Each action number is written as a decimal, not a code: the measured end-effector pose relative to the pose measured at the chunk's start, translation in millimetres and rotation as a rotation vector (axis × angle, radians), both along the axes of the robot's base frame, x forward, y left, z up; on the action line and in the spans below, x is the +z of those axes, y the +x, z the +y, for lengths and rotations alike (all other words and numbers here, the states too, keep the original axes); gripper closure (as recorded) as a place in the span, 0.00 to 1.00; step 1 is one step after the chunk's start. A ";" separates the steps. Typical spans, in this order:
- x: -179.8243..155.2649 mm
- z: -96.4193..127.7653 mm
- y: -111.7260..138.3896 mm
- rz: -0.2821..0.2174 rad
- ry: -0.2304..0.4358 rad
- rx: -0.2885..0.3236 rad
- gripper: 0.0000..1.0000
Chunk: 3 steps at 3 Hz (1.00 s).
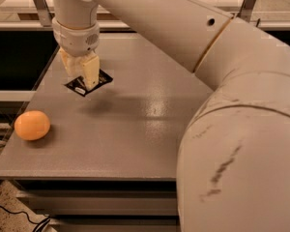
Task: Move rxbar chocolate near orange
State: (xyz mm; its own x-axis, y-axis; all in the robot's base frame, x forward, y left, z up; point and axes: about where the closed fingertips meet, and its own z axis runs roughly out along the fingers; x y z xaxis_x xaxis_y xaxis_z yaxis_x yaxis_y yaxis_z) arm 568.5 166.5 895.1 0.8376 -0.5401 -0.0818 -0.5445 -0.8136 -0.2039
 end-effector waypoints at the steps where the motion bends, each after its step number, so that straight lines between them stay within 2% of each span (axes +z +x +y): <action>1: -7.0 18.0 -16.1 0.015 -0.012 0.077 1.00; 3: -18.8 38.9 -42.7 0.050 -0.027 0.182 1.00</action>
Offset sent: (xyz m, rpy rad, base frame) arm -0.0552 0.0365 -0.0194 -0.0620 0.0743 0.2192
